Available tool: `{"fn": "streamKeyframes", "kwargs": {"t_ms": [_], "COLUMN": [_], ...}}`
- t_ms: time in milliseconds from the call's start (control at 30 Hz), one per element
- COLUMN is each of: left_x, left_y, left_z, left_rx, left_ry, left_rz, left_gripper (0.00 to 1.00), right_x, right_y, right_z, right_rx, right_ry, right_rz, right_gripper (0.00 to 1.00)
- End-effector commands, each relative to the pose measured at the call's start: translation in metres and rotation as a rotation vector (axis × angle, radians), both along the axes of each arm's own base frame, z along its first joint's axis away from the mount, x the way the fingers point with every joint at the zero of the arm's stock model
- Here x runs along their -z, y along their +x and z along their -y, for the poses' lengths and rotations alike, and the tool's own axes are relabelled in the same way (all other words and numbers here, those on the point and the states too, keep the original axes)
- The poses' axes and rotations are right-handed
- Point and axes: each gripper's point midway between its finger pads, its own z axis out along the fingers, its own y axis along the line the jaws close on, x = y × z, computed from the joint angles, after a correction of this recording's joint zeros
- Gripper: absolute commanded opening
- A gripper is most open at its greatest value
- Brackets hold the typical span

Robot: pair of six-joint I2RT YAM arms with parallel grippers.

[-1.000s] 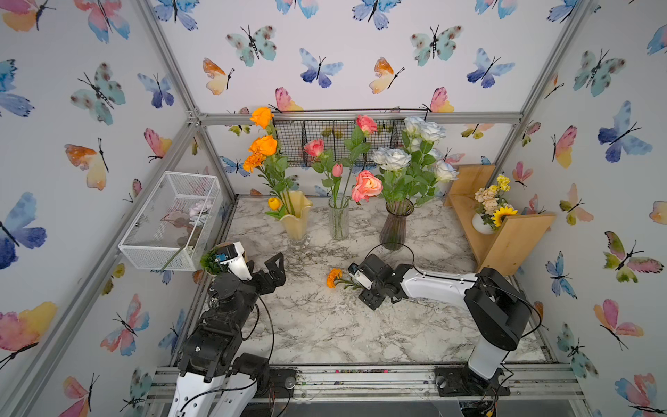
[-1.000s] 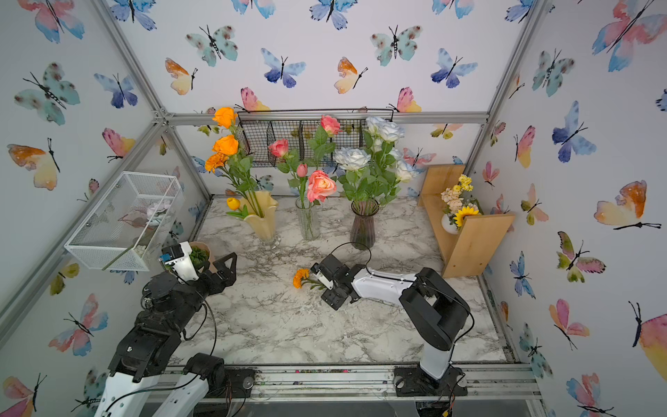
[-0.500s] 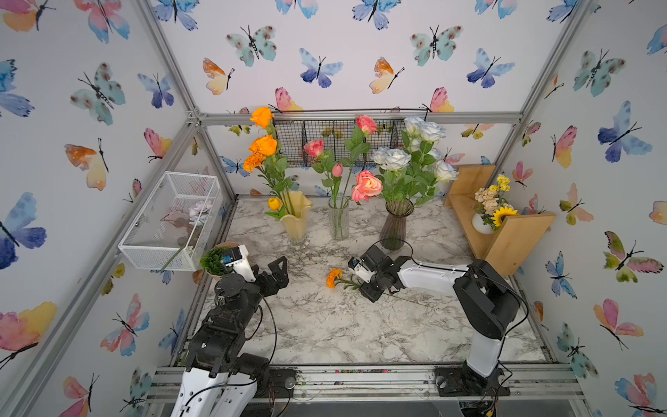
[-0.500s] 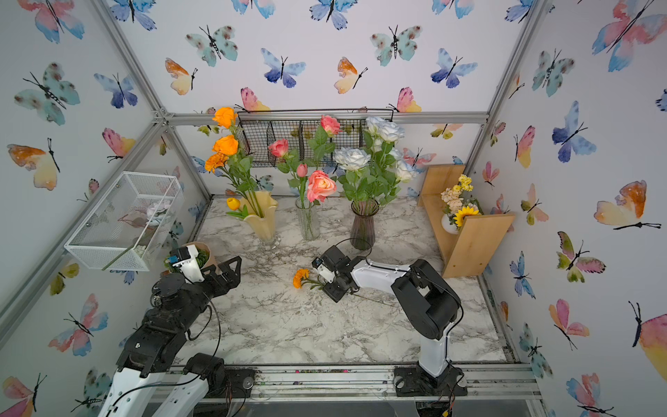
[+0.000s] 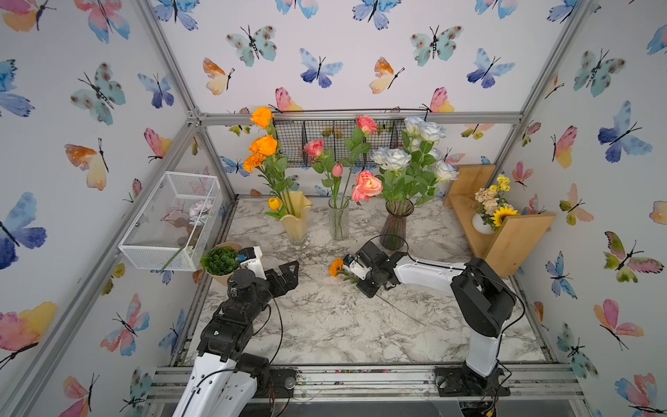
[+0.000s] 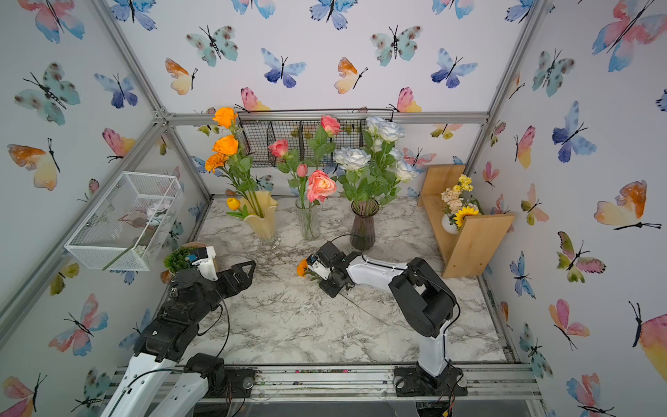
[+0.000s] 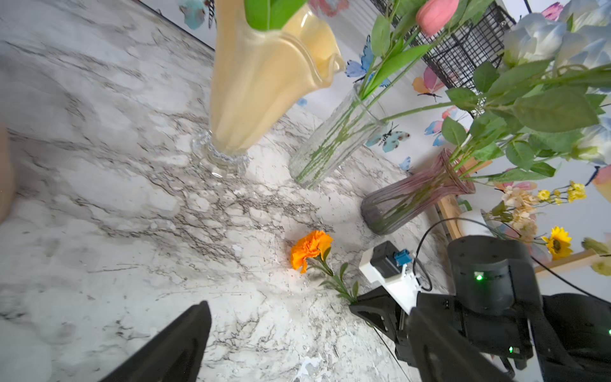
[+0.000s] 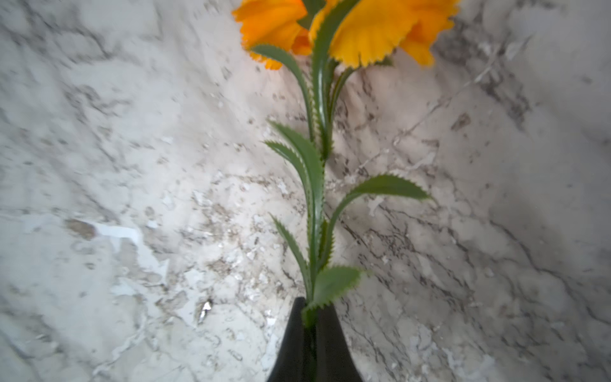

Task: Arrange the flowers in different vases according to their colors
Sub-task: Pick up the flower at the center of the board.

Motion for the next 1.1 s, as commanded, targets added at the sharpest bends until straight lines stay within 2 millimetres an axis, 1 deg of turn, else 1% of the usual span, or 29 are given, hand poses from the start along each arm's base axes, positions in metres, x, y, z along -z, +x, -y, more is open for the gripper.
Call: {"fn": "streamKeyframes", "kwargs": {"t_ms": [0, 100, 233, 333, 400, 500, 567, 633, 800, 867, 967, 1067], "left_x": [-0.015, -0.015, -0.027, -0.040, -0.049, -0.055, -0.056, -0.062, -0.078, -0.084, -0.094, -0.098], "left_y": [-0.002, 0.001, 0.006, 0.009, 0.008, 0.009, 0.013, 0.019, 0.031, 0.035, 0.038, 0.038], "left_z": [0.031, 0.040, 0.058, 0.080, 0.100, 0.117, 0.120, 0.121, 0.121, 0.122, 0.127, 0.131], "left_rx": [0.134, 0.154, 0.193, 0.236, 0.278, 0.294, 0.283, 0.274, 0.240, 0.235, 0.254, 0.272], "left_ry": [-0.168, -0.229, -0.291, -0.302, -0.290, -0.260, -0.252, -0.247, -0.223, -0.221, -0.225, -0.239], "left_rz": [0.037, 0.029, 0.042, 0.061, 0.072, 0.080, 0.078, 0.091, 0.129, 0.141, 0.159, 0.169], "left_gripper": [0.99, 1.00, 0.99, 0.99, 1.00, 0.95, 0.88, 0.81, 0.60, 0.54, 0.53, 0.53], "right_x": [-0.061, -0.095, -0.136, -0.165, -0.185, -0.208, -0.218, -0.224, -0.226, -0.227, -0.228, -0.226], "right_y": [-0.010, -0.016, -0.022, -0.025, -0.027, -0.029, -0.032, -0.034, -0.041, -0.042, -0.043, -0.043], "right_z": [-0.025, -0.037, -0.052, -0.060, -0.063, -0.062, -0.061, -0.059, -0.054, -0.052, -0.050, -0.049], "right_rx": [-0.031, -0.042, -0.043, -0.043, -0.046, -0.050, -0.053, -0.057, -0.059, -0.061, -0.060, -0.058], "right_ry": [0.189, 0.306, 0.462, 0.565, 0.633, 0.692, 0.719, 0.738, 0.749, 0.752, 0.753, 0.748], "right_rz": [-0.026, -0.037, -0.049, -0.056, -0.050, -0.024, -0.012, -0.008, -0.012, -0.008, 0.002, 0.007], "right_gripper": [0.02, 0.02, 0.02, 0.02, 0.02, 0.02, 0.02, 0.02, 0.02, 0.02, 0.02, 0.02]}}
